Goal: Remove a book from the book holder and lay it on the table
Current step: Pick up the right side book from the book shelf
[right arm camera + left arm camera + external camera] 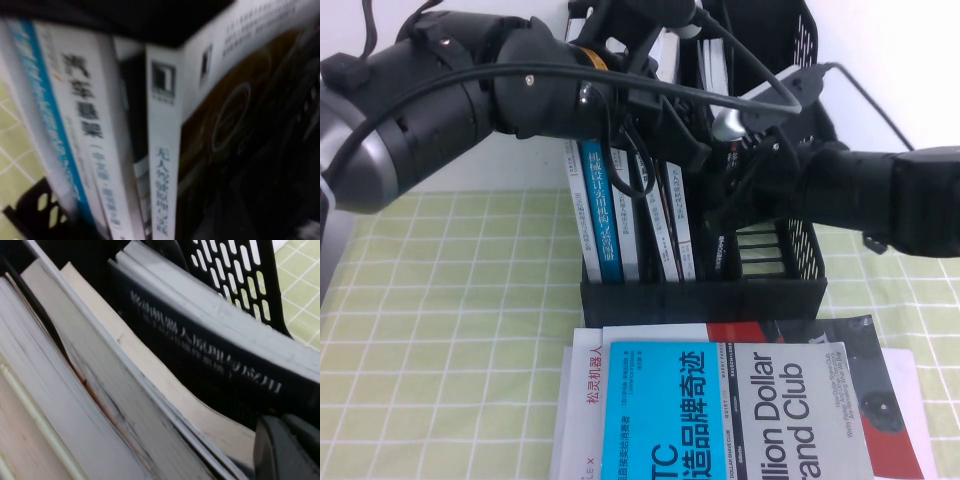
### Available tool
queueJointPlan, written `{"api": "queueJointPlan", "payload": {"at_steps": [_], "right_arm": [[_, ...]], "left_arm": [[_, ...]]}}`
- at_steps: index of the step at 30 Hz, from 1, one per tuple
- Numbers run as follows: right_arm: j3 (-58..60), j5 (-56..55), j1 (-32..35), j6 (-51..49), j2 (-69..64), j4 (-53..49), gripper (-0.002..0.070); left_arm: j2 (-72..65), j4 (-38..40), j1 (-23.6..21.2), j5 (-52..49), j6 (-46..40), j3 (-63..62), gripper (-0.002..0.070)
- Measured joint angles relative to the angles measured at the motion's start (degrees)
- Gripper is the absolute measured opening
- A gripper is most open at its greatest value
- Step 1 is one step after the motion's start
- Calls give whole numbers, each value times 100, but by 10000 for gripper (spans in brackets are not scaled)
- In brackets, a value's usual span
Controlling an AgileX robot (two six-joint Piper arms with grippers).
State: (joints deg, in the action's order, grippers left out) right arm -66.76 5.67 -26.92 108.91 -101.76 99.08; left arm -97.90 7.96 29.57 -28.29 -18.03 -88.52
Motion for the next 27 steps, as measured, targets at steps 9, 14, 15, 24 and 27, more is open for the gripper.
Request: {"api": "queueJointPlan", "payload": {"at_steps": [9,14,15,24,27], "right_arm": [[-681,-9,0,-66,-864,9,243],[-735,-128,0,-197,-819,66,131],[-735,-143,0,-207,-787,66,131],[-708,197,107,-311,582,39,131],[-708,636,129,-327,1092,-14,131]], "left_arm": [[-21,0,0,66,5,0,-3],[-18,-30,0,66,5,0,-2],[-18,-40,0,66,5,0,-2],[153,-147,0,-330,167,-90,-3],[362,-232,-11,-558,300,-192,-3]]}}
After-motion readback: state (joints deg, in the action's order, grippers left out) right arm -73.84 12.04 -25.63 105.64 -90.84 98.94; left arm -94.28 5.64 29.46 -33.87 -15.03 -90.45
